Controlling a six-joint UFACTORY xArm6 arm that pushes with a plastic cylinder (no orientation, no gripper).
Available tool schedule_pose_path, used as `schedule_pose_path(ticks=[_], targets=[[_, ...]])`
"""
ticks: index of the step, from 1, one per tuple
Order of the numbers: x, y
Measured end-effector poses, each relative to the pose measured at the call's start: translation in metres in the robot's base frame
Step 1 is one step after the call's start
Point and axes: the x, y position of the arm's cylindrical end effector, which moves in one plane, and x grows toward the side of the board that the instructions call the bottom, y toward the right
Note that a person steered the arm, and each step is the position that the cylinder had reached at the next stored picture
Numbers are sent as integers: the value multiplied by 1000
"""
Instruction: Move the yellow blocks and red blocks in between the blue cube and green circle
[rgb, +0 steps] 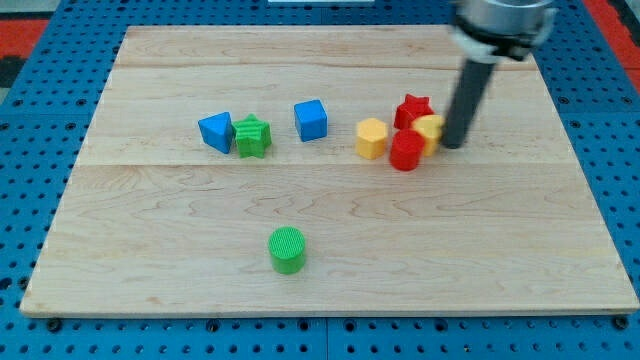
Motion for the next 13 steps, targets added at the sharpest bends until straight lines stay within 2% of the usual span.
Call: schedule_pose_path(ticks=[1, 3, 4, 5, 7, 8, 9, 10, 11, 12, 13], targets=[[2, -20], [-4, 74], [-39, 90], [-83, 54], [-4, -49], [-2, -9], [-25, 44], [-73, 3], [-71, -77], [-27, -125], [-4, -135]])
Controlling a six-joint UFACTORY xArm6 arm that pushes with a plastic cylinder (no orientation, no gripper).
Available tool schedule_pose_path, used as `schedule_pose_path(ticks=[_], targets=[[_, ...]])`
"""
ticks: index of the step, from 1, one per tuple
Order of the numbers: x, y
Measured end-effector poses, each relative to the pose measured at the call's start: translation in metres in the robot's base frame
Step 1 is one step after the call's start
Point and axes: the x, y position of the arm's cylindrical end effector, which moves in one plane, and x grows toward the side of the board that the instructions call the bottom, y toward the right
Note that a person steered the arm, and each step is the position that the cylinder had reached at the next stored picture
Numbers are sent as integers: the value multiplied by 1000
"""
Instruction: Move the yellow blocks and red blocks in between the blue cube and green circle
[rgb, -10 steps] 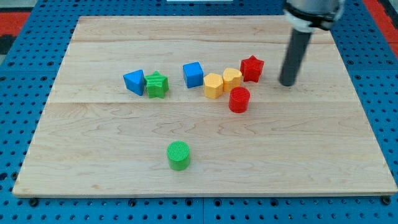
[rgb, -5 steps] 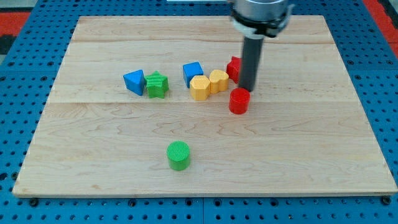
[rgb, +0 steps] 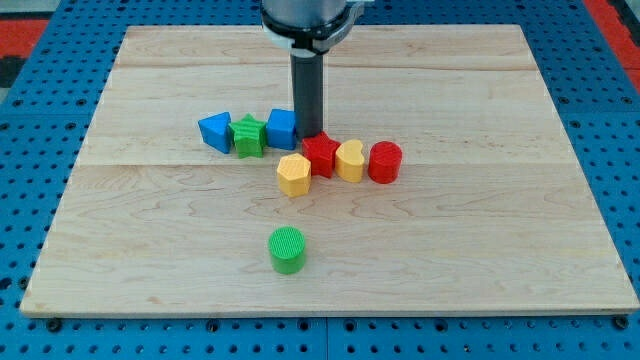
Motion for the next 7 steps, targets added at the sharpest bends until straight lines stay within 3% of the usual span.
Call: schedule_pose_path(ticks=[2, 3, 5, 6, 7], targets=[[79, -18], [60, -17], [-17, 28], [4, 102], [34, 124]])
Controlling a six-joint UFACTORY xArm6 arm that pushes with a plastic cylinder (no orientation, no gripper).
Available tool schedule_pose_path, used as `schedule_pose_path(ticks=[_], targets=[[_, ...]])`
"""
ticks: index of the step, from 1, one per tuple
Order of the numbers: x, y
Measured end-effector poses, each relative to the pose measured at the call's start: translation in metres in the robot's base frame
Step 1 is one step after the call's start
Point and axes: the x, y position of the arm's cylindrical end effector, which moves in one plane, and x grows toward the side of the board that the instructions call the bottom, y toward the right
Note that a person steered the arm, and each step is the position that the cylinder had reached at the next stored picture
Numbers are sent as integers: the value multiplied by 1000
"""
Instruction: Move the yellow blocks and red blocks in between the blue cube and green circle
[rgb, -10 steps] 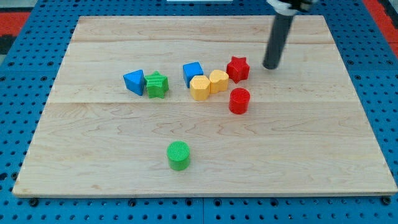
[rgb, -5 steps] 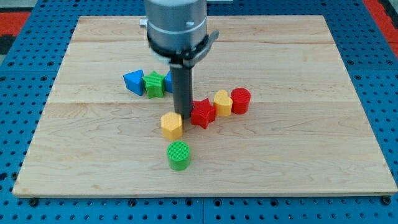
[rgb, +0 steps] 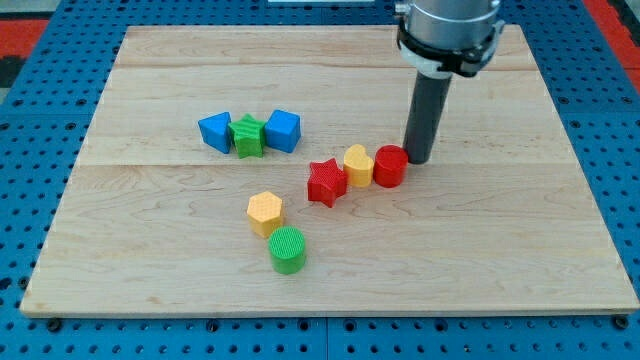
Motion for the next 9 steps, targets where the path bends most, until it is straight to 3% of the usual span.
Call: schedule_pose_path(ticks=[2, 4, 5, 7, 8, 9], targets=[[41, -83], [60, -81], [13, -34], [7, -131], [4, -120], [-37, -121]])
